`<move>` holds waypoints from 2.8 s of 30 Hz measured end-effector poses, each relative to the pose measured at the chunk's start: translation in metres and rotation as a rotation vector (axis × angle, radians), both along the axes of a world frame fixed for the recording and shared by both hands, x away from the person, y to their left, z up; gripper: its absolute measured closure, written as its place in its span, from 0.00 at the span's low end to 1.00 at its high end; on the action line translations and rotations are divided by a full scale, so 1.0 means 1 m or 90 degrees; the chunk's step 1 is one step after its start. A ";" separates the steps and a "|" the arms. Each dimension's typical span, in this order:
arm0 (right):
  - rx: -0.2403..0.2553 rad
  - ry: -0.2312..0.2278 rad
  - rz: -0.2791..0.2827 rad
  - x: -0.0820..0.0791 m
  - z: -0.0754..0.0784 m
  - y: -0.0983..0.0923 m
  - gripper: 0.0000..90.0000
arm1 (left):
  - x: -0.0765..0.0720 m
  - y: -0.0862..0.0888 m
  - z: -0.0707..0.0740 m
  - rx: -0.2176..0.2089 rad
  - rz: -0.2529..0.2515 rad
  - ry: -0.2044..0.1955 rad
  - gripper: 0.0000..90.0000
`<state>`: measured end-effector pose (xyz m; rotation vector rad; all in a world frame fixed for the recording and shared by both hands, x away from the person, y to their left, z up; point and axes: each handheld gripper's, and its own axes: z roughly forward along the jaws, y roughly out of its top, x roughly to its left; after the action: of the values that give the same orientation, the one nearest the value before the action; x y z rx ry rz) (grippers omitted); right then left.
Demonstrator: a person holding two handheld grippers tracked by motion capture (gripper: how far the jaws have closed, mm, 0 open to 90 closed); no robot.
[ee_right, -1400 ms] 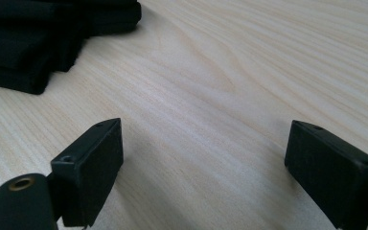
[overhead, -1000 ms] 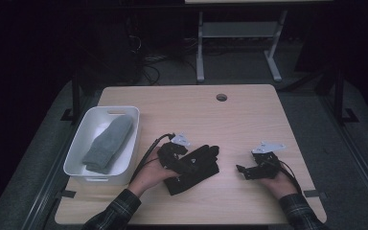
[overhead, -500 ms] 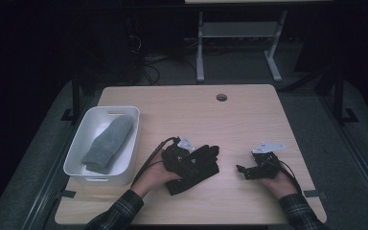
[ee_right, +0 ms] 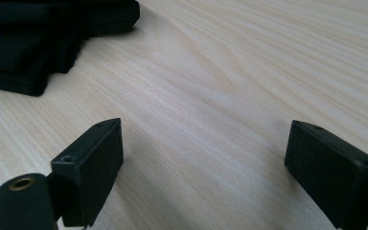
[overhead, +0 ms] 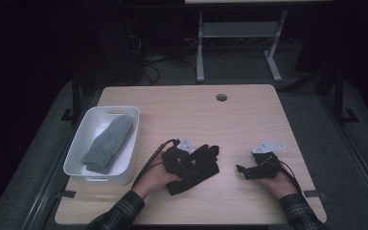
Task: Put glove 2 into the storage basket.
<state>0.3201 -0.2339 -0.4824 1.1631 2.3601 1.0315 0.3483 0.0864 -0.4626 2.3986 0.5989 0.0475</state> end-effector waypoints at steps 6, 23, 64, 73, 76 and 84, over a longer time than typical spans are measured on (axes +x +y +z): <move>0.000 -0.001 0.000 0.000 0.000 0.000 0.14 | -0.001 0.000 0.000 0.000 -0.005 -0.004 0.17; 0.001 0.000 -0.002 0.000 0.000 0.001 0.14 | -0.008 -0.003 0.006 -0.006 -0.053 0.053 0.72; 0.002 0.002 -0.004 0.000 0.000 0.001 0.14 | 0.017 0.127 0.134 -0.057 0.141 -0.007 0.74; 0.002 0.003 -0.004 0.000 0.000 0.001 0.14 | 0.022 0.183 0.136 -0.054 0.217 -0.014 0.74; 0.002 0.003 -0.004 0.000 0.000 0.001 0.14 | 0.023 0.198 0.136 -0.054 0.238 -0.015 0.74; 0.003 0.003 -0.005 0.000 0.000 0.001 0.14 | 0.031 0.241 0.123 -0.054 0.308 -0.003 0.74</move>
<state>0.3198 -0.2326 -0.4823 1.1772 2.3562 1.0322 0.3790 0.3274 -0.3396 2.1214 1.1414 0.2296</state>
